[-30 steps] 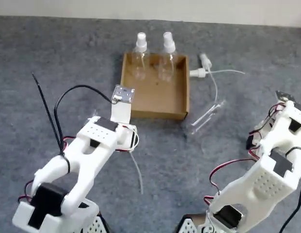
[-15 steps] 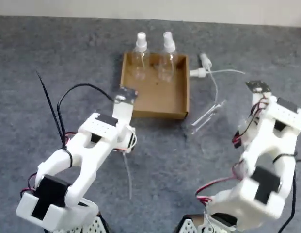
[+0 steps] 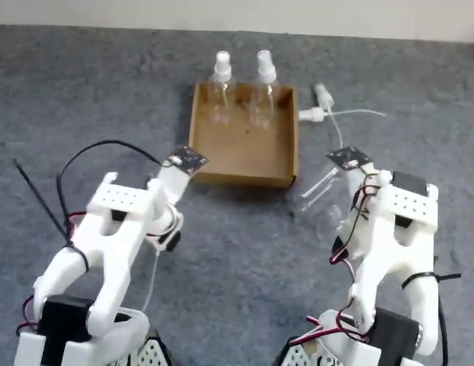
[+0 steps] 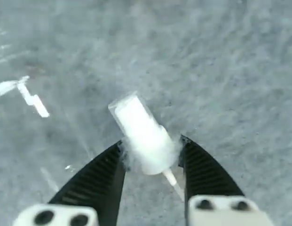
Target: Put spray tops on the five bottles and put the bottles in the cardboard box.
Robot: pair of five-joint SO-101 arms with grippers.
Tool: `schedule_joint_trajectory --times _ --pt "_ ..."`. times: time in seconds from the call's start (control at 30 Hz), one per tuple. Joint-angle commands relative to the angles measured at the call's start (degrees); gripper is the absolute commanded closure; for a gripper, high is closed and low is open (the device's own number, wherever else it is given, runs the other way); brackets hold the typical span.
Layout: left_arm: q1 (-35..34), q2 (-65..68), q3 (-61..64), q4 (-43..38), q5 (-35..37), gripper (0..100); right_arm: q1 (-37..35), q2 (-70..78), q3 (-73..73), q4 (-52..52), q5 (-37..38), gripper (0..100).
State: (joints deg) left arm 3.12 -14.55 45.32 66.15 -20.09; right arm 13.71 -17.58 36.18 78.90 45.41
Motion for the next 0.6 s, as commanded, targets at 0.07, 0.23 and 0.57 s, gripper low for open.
schedule_joint_trajectory --times 0.07,0.23,0.57 --pt "-1.63 -1.71 -1.36 -0.62 -1.58 85 -1.19 -2.07 -0.4 0.75 0.62 99.5" --pt "-1.63 0.13 -1.89 -5.19 2.99 84 -1.1 -2.24 -0.22 0.84 0.62 99.5" --pt "-1.89 10.07 -9.8 -8.53 9.49 81 -1.1 -2.51 -0.22 0.84 0.62 99.5"
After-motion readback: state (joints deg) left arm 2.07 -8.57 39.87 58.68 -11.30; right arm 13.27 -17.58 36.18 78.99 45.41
